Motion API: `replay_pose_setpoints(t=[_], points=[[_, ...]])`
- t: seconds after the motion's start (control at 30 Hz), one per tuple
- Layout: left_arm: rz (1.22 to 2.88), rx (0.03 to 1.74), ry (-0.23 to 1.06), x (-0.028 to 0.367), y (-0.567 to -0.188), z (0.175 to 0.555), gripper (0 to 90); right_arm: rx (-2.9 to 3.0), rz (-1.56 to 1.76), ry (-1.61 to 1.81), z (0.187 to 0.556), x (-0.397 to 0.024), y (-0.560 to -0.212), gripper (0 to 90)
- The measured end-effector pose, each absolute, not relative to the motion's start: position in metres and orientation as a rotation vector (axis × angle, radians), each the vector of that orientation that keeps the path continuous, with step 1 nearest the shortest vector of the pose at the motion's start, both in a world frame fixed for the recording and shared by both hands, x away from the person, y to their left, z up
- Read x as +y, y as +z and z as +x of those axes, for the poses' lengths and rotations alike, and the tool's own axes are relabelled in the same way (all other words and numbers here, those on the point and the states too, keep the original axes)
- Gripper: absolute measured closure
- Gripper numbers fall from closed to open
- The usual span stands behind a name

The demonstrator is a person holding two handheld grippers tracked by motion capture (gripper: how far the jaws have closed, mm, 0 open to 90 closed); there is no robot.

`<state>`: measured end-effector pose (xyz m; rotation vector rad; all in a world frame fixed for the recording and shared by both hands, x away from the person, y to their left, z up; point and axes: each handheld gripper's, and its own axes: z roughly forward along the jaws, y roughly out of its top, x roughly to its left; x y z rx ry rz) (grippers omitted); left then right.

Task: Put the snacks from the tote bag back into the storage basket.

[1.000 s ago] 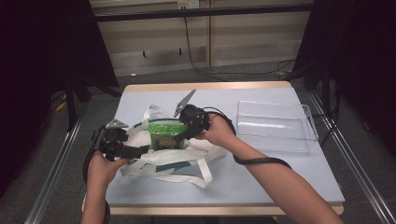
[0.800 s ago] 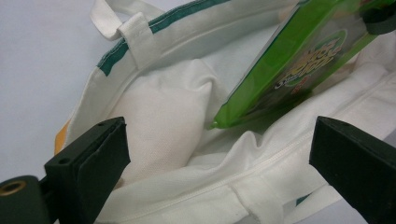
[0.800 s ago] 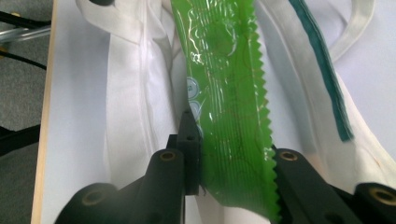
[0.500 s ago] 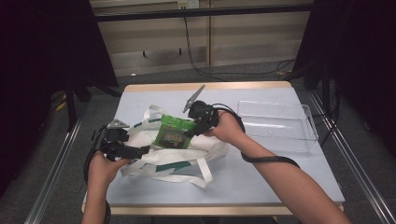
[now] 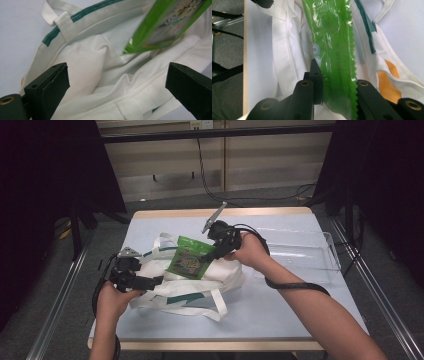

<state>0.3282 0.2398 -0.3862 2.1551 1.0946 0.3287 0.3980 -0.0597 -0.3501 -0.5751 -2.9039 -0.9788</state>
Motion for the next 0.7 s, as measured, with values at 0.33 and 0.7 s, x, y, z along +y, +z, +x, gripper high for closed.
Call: replay_pose_setpoints(t=[0.33,0.7], points=[[2.164,1.07,0.314,0.233,-0.385,0.328,5.0,-2.914,-0.538,-0.936,0.399,-0.076,-0.33,78.0],[2.162,1.067,0.313,0.229,-0.387,0.328,4.9,-2.943,-0.532,-0.89,0.398,-0.092,-0.308,78.1]])
